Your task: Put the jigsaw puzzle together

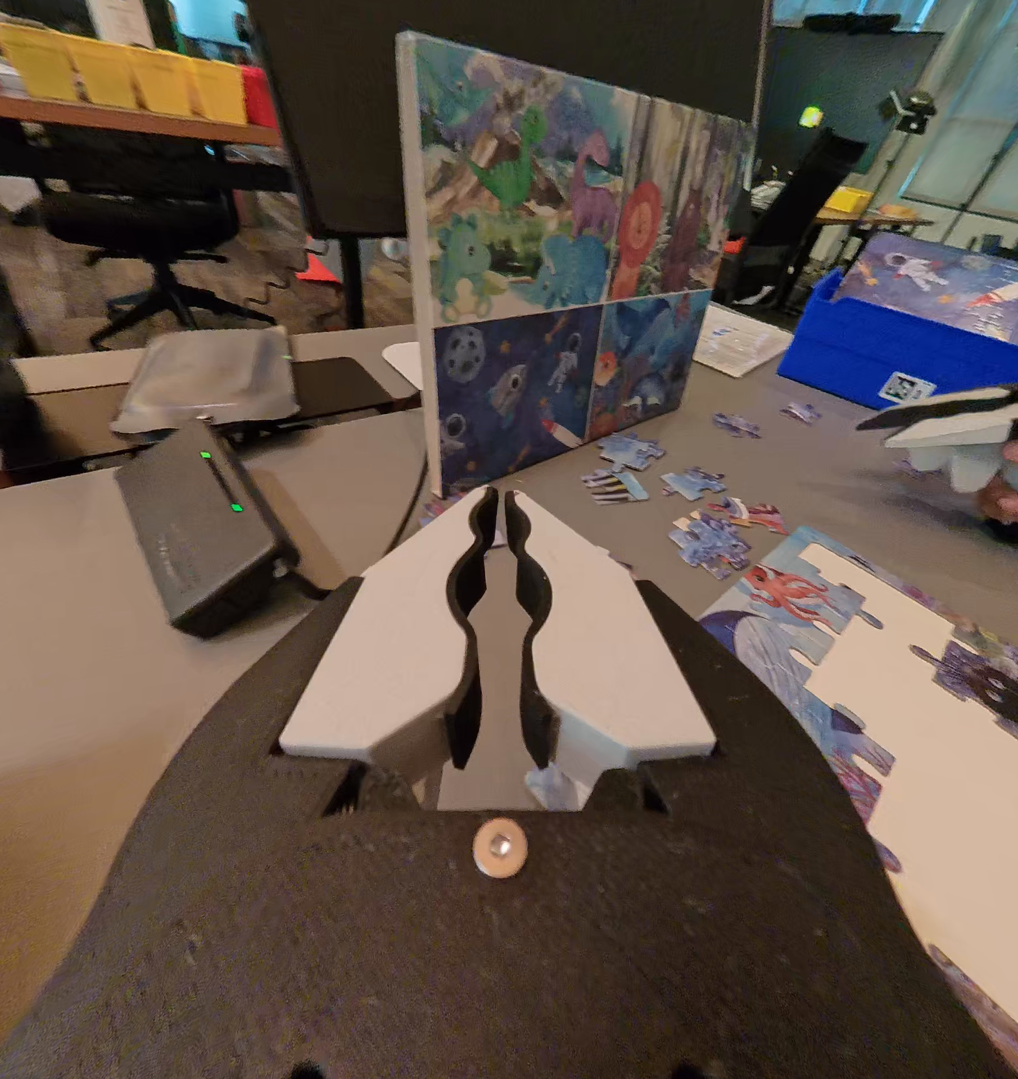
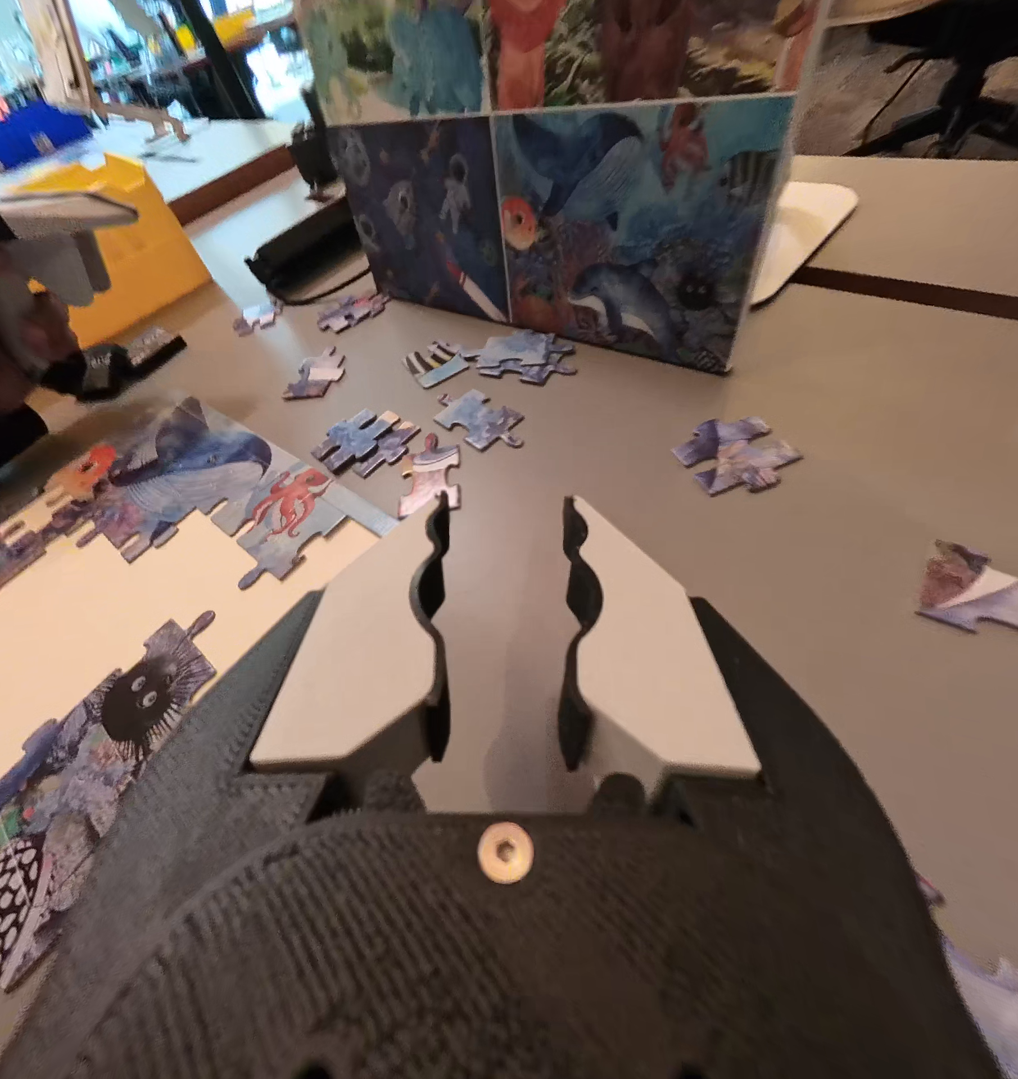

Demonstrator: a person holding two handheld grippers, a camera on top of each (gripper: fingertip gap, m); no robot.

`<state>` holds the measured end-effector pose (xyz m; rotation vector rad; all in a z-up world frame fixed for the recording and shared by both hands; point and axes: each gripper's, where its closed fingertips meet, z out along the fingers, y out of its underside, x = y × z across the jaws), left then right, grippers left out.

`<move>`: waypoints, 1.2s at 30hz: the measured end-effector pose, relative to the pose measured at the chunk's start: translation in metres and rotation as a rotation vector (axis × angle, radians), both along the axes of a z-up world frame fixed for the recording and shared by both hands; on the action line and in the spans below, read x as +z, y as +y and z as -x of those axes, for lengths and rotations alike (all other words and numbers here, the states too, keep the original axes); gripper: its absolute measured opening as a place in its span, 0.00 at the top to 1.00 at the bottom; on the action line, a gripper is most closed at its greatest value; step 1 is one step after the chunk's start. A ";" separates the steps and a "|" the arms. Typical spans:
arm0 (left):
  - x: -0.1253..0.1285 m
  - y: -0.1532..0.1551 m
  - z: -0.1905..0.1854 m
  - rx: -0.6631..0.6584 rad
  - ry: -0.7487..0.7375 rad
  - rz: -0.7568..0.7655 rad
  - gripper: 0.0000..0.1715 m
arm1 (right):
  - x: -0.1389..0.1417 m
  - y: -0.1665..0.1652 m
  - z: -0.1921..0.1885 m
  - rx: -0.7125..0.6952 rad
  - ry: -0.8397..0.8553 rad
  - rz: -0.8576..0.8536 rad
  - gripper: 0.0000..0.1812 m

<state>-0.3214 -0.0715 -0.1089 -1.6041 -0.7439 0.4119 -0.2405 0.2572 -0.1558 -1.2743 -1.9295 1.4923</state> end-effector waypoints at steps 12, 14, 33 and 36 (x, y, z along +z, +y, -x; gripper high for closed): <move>-0.073 0.094 -0.026 -0.275 -0.193 0.324 0.71 | 0.031 -0.027 -0.015 0.007 0.204 -0.310 0.85; -0.076 0.113 -0.023 -0.320 -0.232 0.359 0.68 | 0.031 -0.030 -0.016 0.009 0.237 -0.368 0.86; -0.104 0.168 -0.032 -0.728 -0.329 0.618 0.58 | -0.001 -0.063 -0.021 0.136 0.156 -0.365 0.86; -0.092 0.161 -0.061 -0.922 -0.342 0.591 0.77 | -0.003 -0.065 -0.021 0.141 0.154 -0.381 0.86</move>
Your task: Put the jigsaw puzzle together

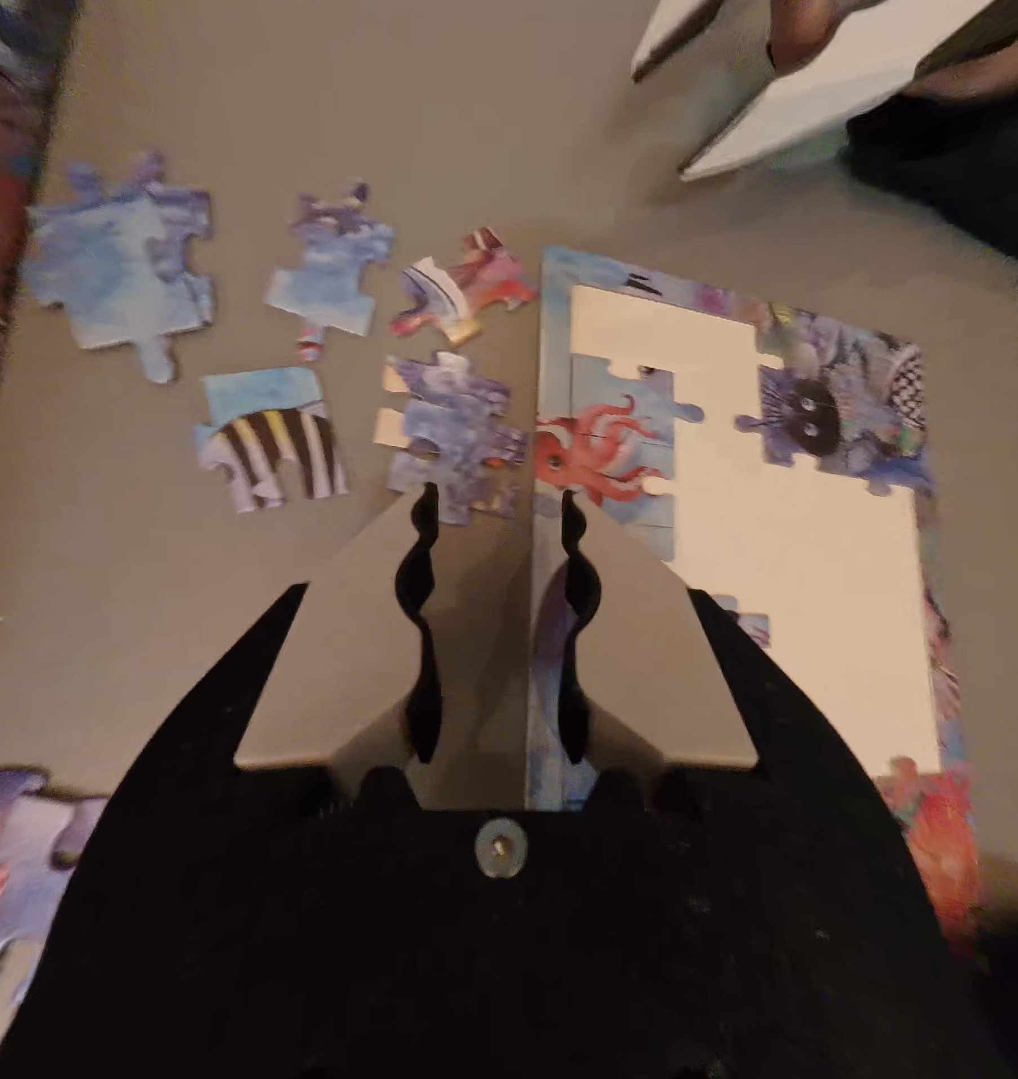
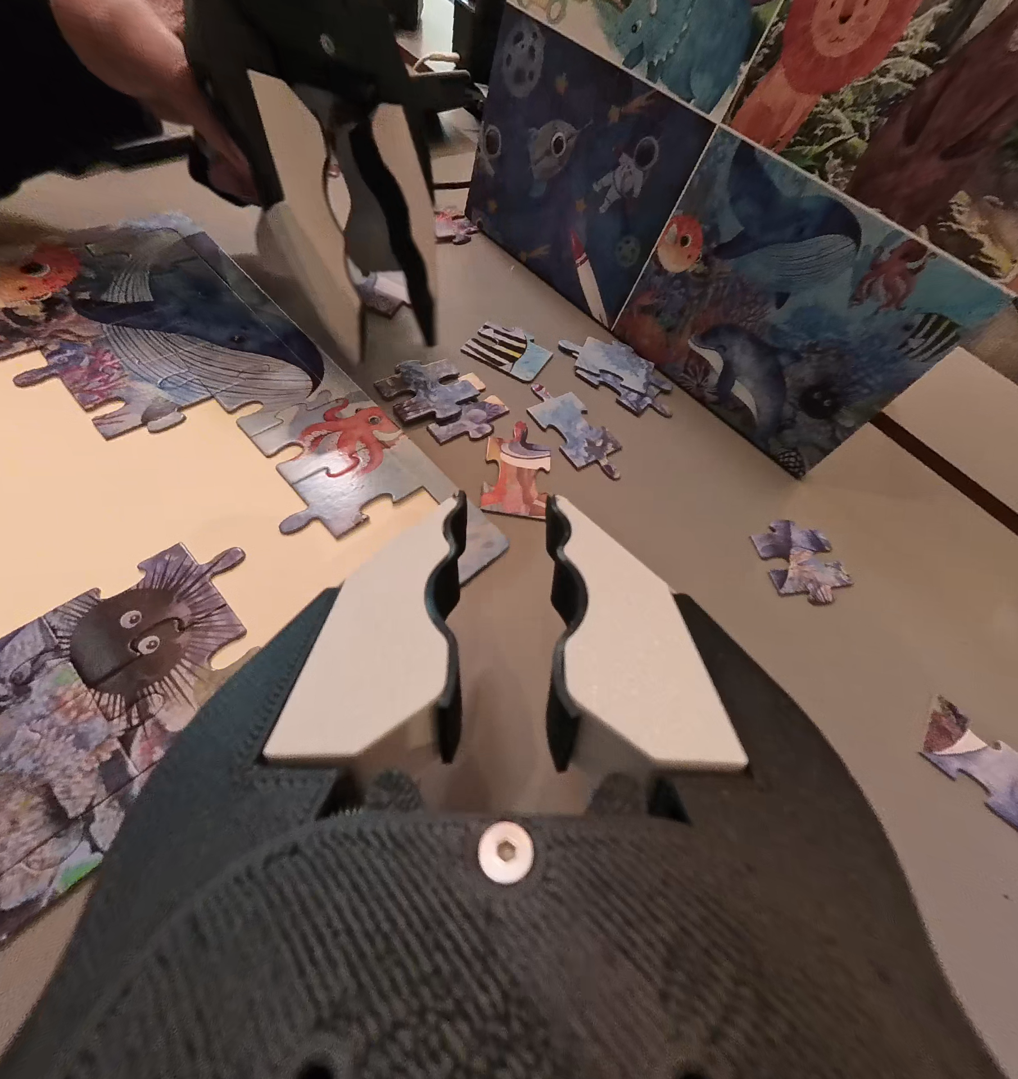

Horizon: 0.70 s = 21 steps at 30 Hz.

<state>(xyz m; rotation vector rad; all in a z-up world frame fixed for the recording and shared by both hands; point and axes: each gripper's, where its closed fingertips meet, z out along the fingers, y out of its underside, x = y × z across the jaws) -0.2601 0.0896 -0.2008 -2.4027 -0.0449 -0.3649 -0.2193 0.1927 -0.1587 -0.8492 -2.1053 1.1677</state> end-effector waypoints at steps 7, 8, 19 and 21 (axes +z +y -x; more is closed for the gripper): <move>-0.016 0.005 0.080 0.379 0.202 -0.043 0.62 | 0.000 0.003 0.001 -0.010 0.005 -0.012 0.86; -0.016 0.006 0.081 0.386 0.203 -0.047 0.62 | 0.001 0.004 0.001 -0.012 0.006 -0.010 0.86; -0.015 0.008 0.070 0.345 0.242 -0.009 0.82 | 0.000 0.006 0.002 -0.021 0.010 -0.020 0.86; -0.008 0.009 0.071 0.349 0.262 -0.025 0.82 | 0.001 0.007 0.003 -0.024 0.013 -0.019 0.86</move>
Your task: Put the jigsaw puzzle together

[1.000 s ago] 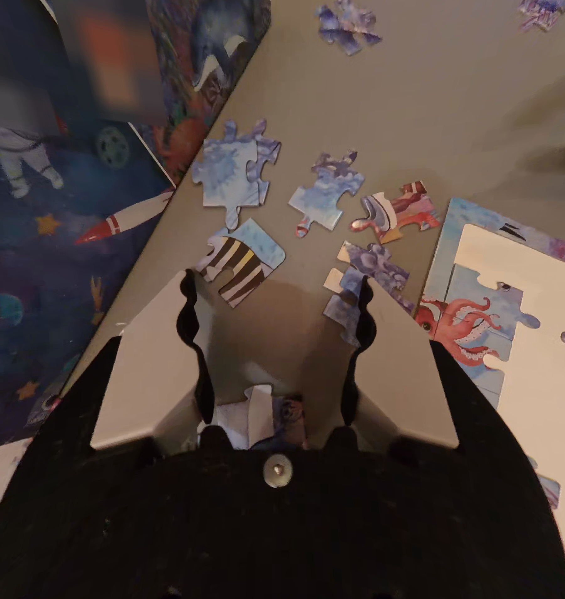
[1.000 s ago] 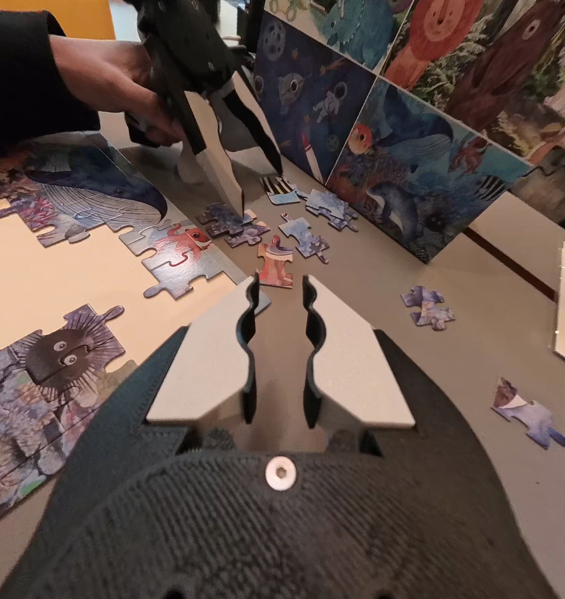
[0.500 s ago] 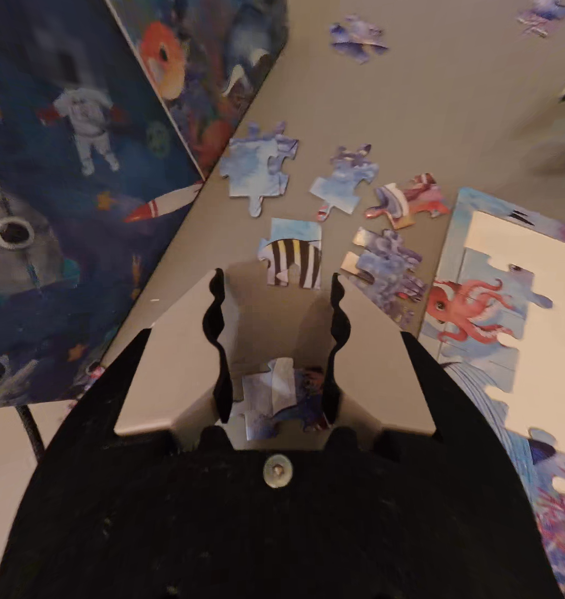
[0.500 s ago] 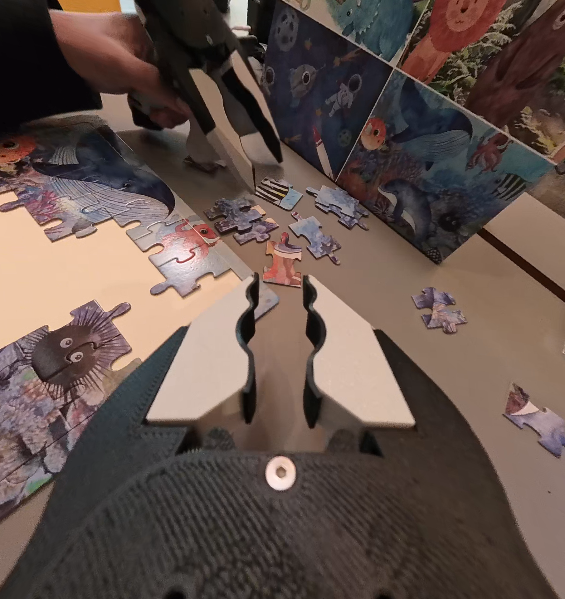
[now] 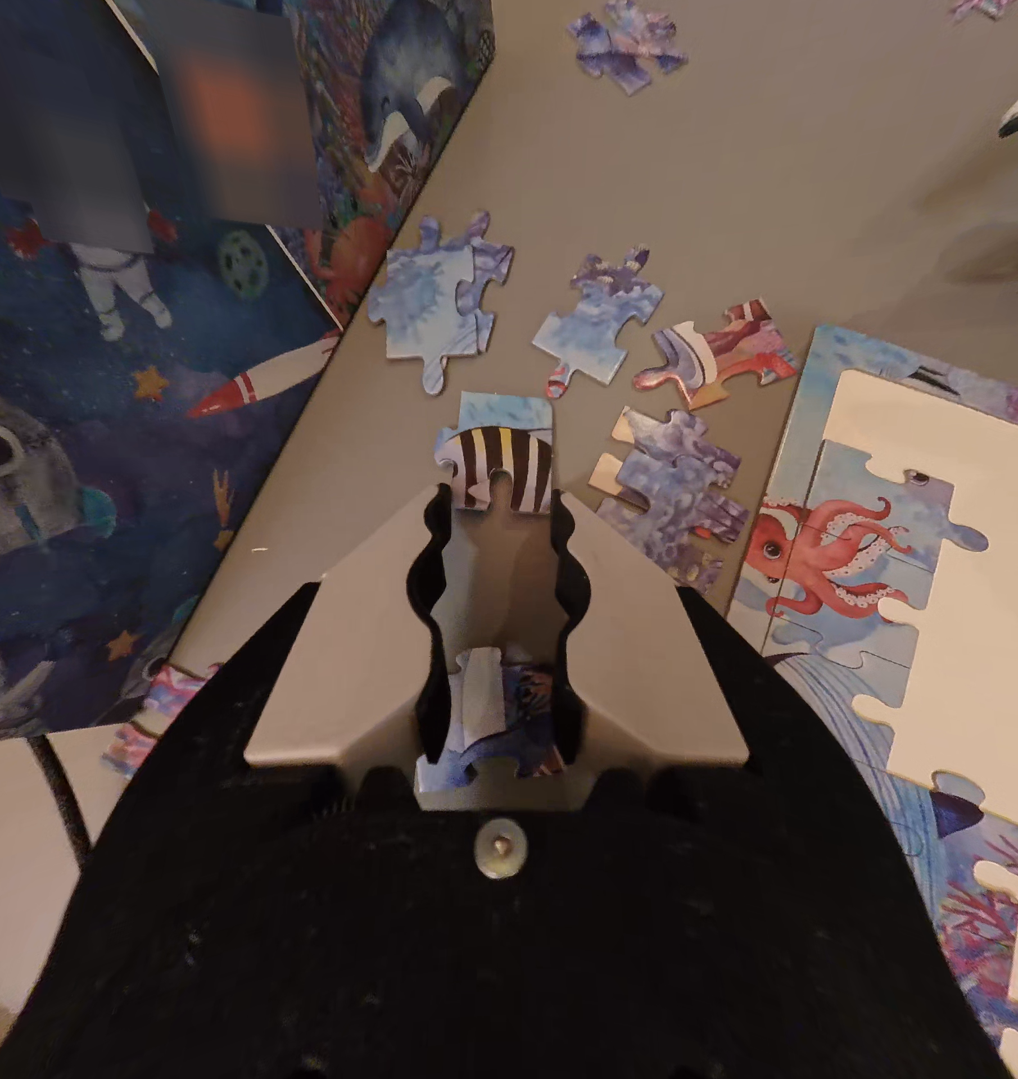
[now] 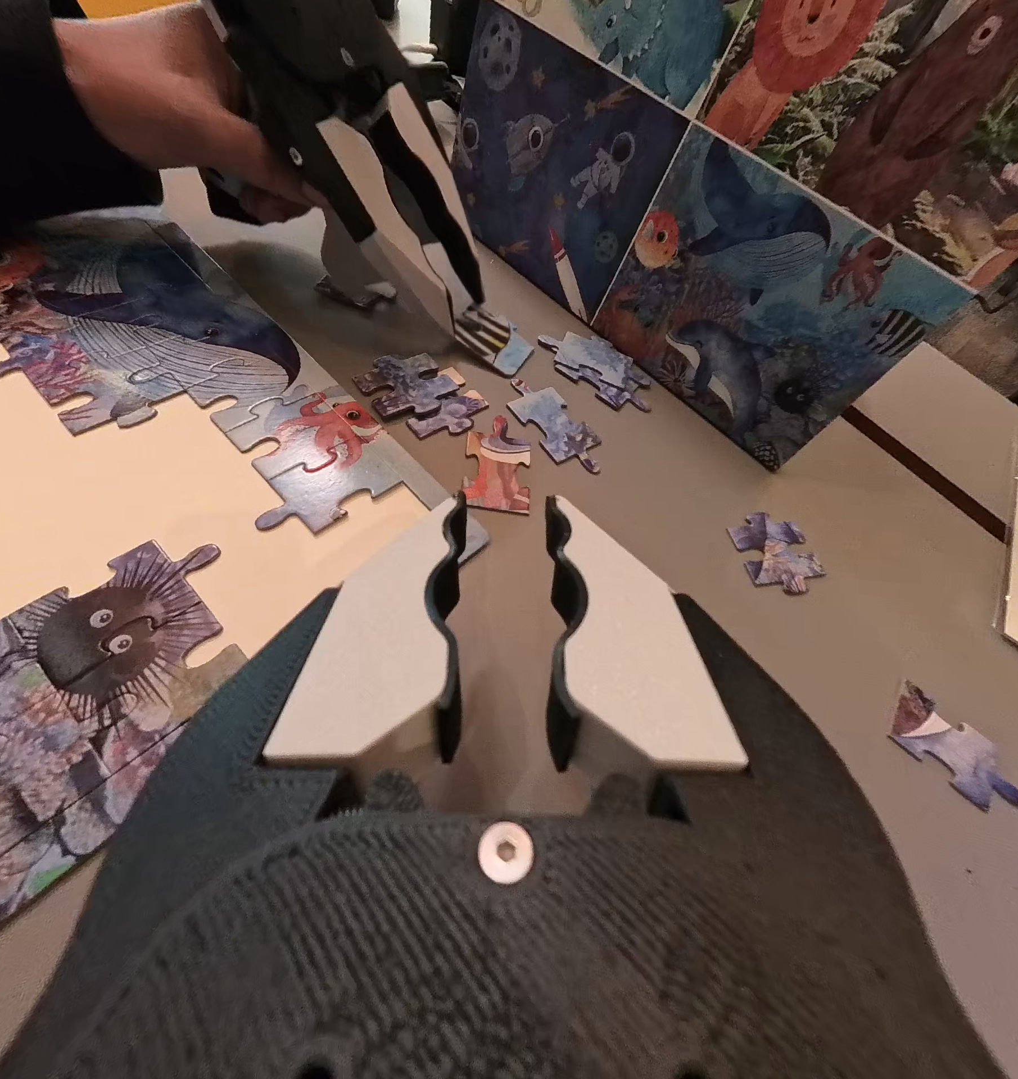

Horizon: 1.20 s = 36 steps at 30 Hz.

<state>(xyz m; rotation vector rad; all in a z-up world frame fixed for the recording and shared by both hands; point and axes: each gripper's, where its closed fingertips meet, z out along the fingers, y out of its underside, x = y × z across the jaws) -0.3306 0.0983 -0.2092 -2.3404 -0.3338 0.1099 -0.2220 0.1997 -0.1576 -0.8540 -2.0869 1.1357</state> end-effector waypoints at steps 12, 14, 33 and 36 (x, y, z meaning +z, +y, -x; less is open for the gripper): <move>0.062 0.031 -0.065 0.043 -0.034 -0.170 0.82 | 0.021 -0.008 -0.008 0.077 0.039 0.137 0.77; 0.059 0.031 -0.086 0.065 -0.104 -0.203 0.82 | 0.025 -0.011 -0.011 0.106 0.056 0.132 0.75; 0.074 0.050 -0.134 0.048 0.003 -0.378 0.82 | 0.017 -0.050 -0.019 0.137 0.356 -0.380 0.89; 0.074 0.049 -0.136 0.046 -0.050 -0.408 0.82 | 0.015 -0.051 -0.021 0.144 0.430 -0.526 0.99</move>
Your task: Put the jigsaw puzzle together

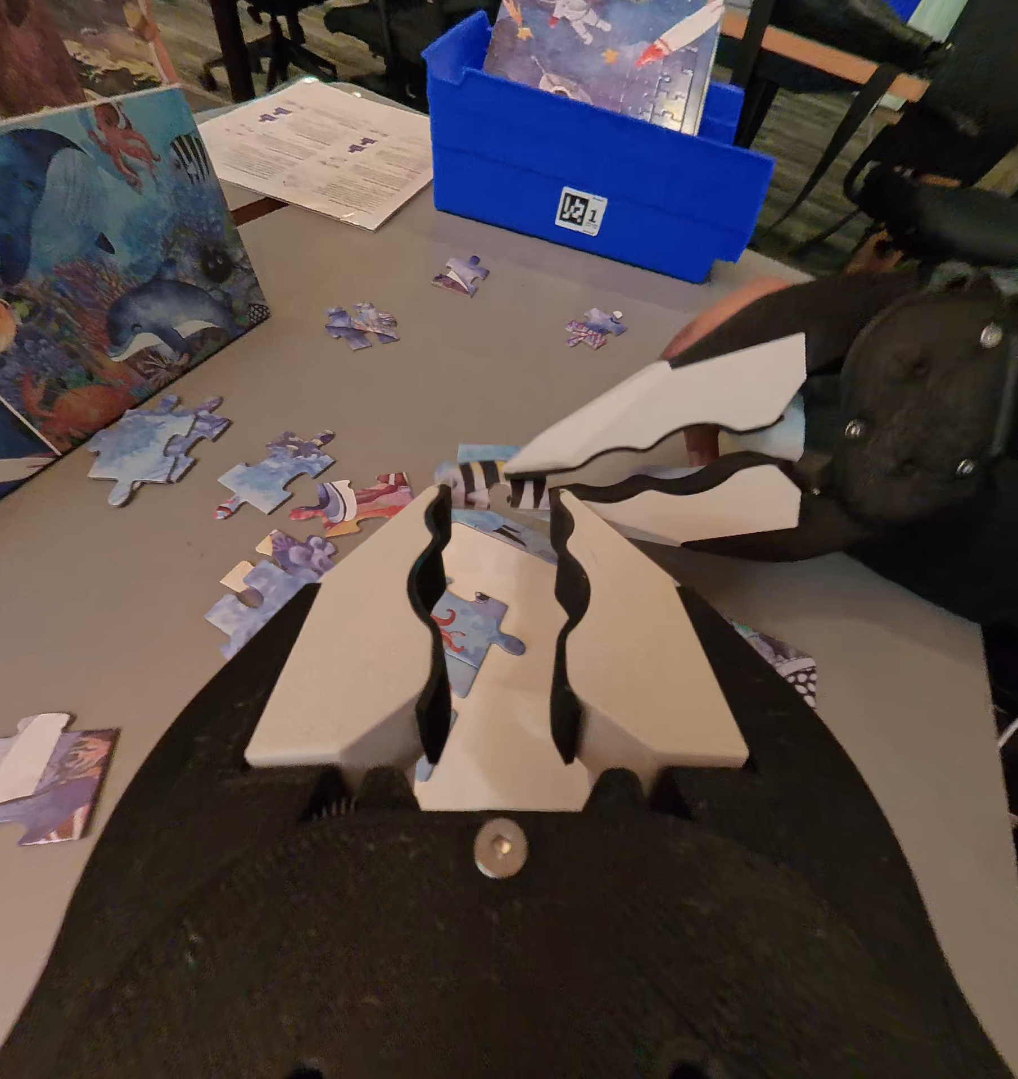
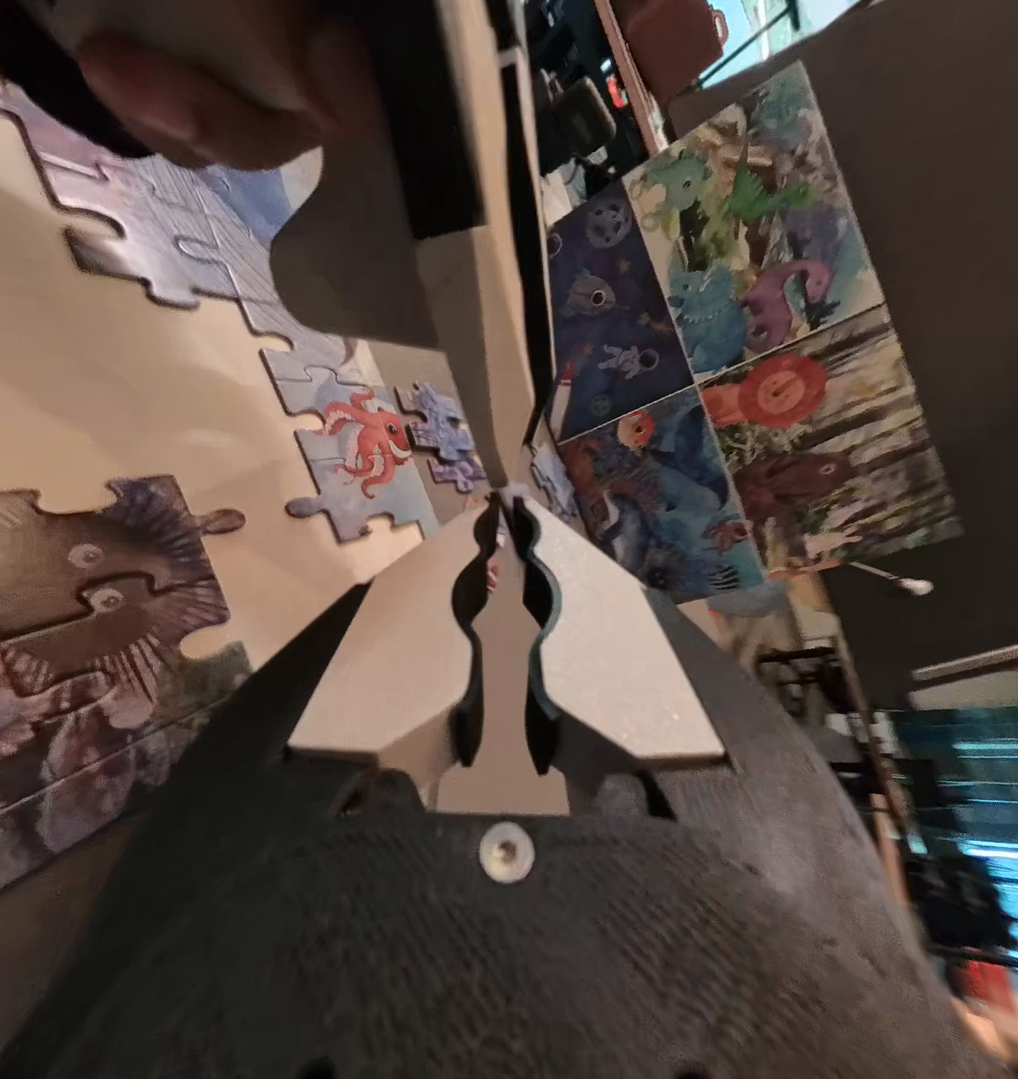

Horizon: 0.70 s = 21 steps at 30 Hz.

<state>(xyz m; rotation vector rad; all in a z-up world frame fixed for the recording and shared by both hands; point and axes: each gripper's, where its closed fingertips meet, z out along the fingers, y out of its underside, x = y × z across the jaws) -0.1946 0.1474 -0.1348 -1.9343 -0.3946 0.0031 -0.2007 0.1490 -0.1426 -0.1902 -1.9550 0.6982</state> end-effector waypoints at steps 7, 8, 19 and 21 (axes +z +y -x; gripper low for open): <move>0.017 -0.008 -0.003 -0.056 -0.194 -0.169 0.78 | 0.028 0.002 -0.006 -0.017 0.329 -0.223 1.00; 0.023 -0.010 -0.005 -0.082 -0.273 -0.234 0.77 | 0.033 0.000 -0.009 -0.005 0.384 -0.244 1.00; 0.046 -0.026 -0.018 -0.329 -0.783 -0.502 0.98 | 0.047 -0.029 -0.036 0.112 0.676 -0.418 1.00; 0.044 -0.025 -0.019 -0.333 -0.788 -0.491 0.95 | 0.045 -0.031 -0.039 0.138 0.667 -0.416 1.00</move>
